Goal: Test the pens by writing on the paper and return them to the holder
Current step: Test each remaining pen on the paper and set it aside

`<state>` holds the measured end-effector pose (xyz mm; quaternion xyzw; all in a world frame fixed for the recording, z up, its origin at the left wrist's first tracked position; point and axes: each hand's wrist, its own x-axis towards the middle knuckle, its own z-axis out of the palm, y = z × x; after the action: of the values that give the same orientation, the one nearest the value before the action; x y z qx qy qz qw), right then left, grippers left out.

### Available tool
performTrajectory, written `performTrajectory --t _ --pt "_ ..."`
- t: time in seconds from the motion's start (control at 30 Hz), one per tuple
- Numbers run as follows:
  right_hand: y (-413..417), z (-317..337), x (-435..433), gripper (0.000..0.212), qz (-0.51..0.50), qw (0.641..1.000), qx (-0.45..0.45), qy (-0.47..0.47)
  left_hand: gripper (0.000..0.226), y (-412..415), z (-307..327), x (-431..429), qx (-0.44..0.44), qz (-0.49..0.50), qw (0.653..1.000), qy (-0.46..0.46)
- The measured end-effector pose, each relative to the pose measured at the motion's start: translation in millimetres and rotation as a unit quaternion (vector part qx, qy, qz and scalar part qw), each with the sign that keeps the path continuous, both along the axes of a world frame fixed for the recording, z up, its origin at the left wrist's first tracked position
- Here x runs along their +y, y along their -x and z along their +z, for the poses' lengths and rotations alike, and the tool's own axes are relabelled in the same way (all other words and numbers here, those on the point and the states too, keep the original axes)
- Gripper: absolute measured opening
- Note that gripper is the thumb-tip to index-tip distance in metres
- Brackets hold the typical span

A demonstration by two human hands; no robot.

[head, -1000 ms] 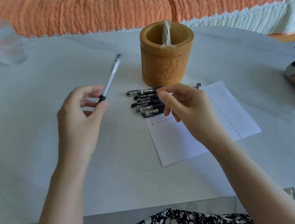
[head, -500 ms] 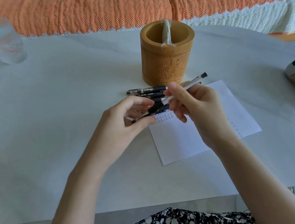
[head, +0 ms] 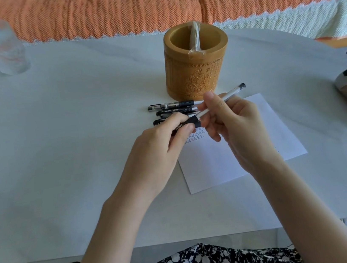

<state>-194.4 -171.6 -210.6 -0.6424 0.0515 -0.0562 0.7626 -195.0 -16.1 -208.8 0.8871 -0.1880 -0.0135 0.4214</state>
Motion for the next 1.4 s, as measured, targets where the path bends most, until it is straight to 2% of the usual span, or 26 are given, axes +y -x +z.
performTrajectory --t 0.1,0.4,0.53,0.63,0.7,0.8,0.93,1.07,1.17,1.4 --pt "0.7 0.4 -1.5 0.028 0.007 1.0 -0.005 0.001 0.023 0.6 1.1 -1.5 0.017 -0.004 0.999 0.031" --pt "-0.2 1.3 -6.8 0.026 0.026 0.999 -0.015 -0.016 0.017 -0.9 1.0 -4.5 0.049 -0.016 0.992 0.119" --pt "0.5 2.8 -8.6 0.022 0.077 0.996 0.022 -0.042 0.019 0.3 -0.4 -4.4 0.055 -0.02 0.993 0.106" --pt "0.3 1.2 -6.8 0.027 0.124 0.99 0.04 -0.053 0.016 1.1 0.2 -3.9 0.072 -0.017 0.991 0.112" --pt "-0.4 -2.0 -7.5 0.023 0.097 0.991 0.051 -0.074 0.02 0.5 -1.0 -1.9 0.077 -0.003 0.993 0.092" --pt "-2.9 -3.7 -14.5 0.006 0.022 0.993 0.045 -0.103 0.024 -2.0 -5.9 3.7 0.068 0.029 0.997 0.026" --pt "-5.0 -5.5 -24.9 0.027 -0.033 0.999 0.026 -0.015 0.018 0.7 -7.7 2.9 0.112 -0.011 0.993 -0.036" --pt "-6.5 -13.1 -15.6 0.033 -0.081 0.994 0.033 0.073 0.028 8.4 -5.5 -1.6 0.161 -0.077 0.981 -0.082" --pt "-8.8 -18.6 -12.4 0.05 -0.139 0.978 0.008 0.157 0.031 9.1 -5.1 -1.3 0.158 -0.08 0.98 -0.094" --pt "-12.3 -28.6 -8.7 0.045 -0.17 0.953 -0.001 0.249 0.032 7.4 -6.1 -1.2 0.16 -0.071 0.98 -0.095"
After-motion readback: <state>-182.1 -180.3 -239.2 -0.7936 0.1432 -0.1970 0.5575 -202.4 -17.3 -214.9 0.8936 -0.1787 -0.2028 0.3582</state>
